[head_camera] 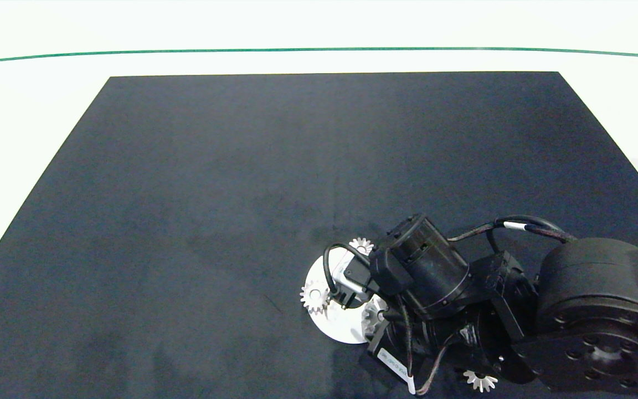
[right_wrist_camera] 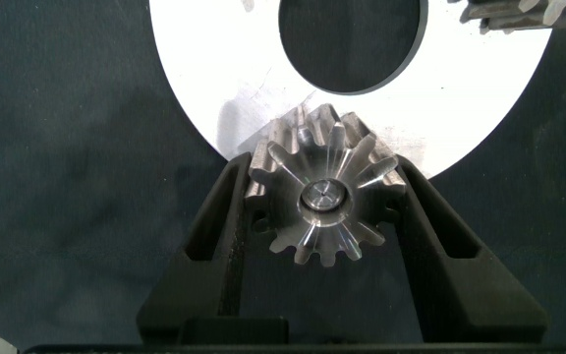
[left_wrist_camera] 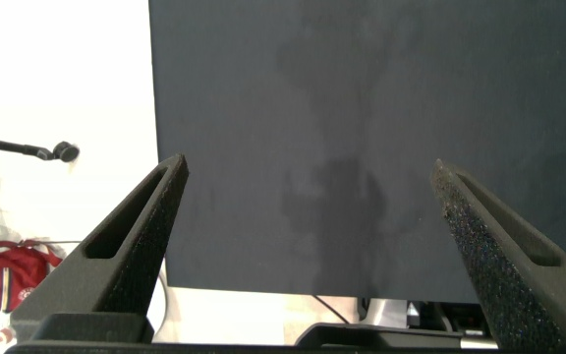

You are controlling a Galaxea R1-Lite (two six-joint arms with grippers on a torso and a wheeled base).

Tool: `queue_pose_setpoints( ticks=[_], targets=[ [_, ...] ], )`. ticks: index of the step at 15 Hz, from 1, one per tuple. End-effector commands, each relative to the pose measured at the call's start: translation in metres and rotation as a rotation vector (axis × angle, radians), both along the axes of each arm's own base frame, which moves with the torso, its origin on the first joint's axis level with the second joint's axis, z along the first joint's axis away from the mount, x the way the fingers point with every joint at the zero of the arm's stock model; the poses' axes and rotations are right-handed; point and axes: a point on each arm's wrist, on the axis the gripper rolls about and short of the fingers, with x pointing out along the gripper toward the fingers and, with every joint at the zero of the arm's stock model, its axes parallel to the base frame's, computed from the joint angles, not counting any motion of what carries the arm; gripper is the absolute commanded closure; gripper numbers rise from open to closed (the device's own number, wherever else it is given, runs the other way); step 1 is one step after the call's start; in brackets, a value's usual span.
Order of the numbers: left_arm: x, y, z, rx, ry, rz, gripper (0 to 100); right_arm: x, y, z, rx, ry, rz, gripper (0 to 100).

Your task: Remove an incorrectly installed larger gear and replace it with the correct smaller gear

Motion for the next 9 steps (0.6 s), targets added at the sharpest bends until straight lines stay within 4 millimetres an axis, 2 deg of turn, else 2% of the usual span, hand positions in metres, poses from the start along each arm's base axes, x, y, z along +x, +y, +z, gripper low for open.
queue_pose_setpoints(
  ticks=[1,6,9],
  targets=[
    [0.0,0.0,-0.001,0.001,0.007,0.0,0,-0.003,0.001,0.001,-0.003,-0.003,0.008,63],
    [0.0,0.0,-0.001,0.001,0.007,0.0,0,-0.008,0.0,0.012,0.023,-0.027,0.023,63],
    [0.0,0.0,-0.001,0.001,0.007,0.0,0,-0.014,-0.005,0.027,0.06,-0.057,0.031,63]
  ],
)
